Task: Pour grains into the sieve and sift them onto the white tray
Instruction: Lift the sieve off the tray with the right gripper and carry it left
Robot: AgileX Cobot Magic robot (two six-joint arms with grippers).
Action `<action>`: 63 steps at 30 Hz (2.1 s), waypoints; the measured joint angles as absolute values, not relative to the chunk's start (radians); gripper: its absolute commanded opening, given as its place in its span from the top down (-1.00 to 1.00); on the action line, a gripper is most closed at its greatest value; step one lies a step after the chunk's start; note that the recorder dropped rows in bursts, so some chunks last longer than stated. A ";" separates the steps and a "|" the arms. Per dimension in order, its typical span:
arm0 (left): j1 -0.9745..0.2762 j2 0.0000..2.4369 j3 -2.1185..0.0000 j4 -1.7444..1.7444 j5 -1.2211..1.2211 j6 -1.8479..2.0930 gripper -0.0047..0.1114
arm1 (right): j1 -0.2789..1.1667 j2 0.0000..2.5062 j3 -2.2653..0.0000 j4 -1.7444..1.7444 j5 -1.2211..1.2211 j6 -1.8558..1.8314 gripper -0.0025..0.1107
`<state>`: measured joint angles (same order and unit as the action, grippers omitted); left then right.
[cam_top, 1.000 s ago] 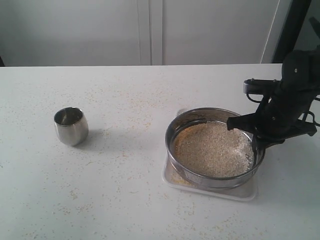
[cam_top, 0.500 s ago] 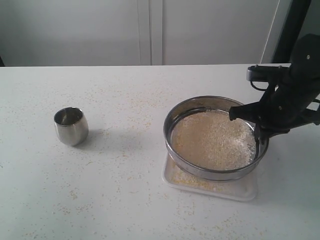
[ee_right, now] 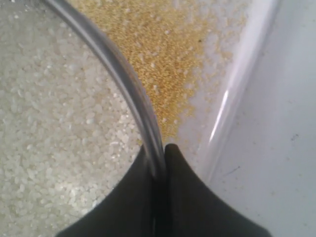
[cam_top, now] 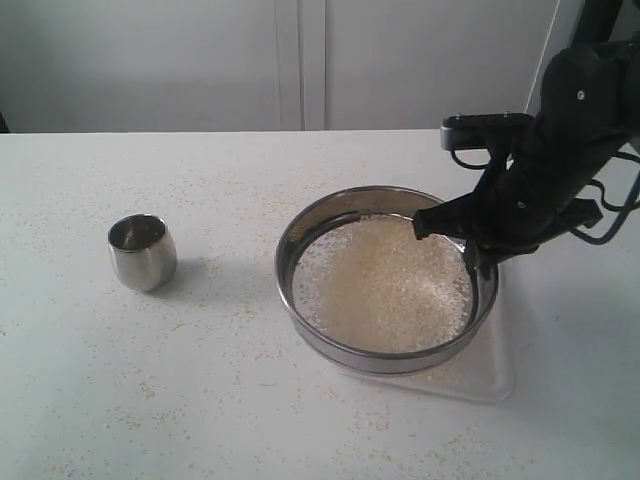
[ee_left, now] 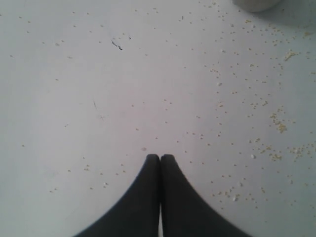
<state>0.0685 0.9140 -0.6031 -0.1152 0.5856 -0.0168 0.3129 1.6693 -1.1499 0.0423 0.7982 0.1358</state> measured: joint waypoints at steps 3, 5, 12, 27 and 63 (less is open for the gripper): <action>0.069 0.914 -0.603 -0.115 0.586 -0.017 0.92 | 0.351 1.669 -1.166 0.042 0.800 0.136 0.96; 0.069 0.914 -0.603 -0.115 0.586 -0.017 0.92 | 0.381 1.669 -1.174 0.042 0.801 0.136 0.96; 0.069 0.914 -0.603 -0.115 0.586 -0.017 0.92 | 0.487 1.685 -1.187 0.051 0.801 0.136 0.96; 0.069 0.914 -0.603 -0.115 0.586 -0.017 0.92 | 0.654 1.854 -1.329 0.060 0.801 0.097 0.96; 0.069 0.914 -0.603 -0.115 0.586 -0.017 0.92 | 0.768 2.123 -1.585 0.075 0.785 -0.063 0.96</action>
<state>0.0685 0.9140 -0.6031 -0.1152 0.5856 -0.0168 0.7675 2.1232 -1.5848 0.0747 0.7848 -0.0629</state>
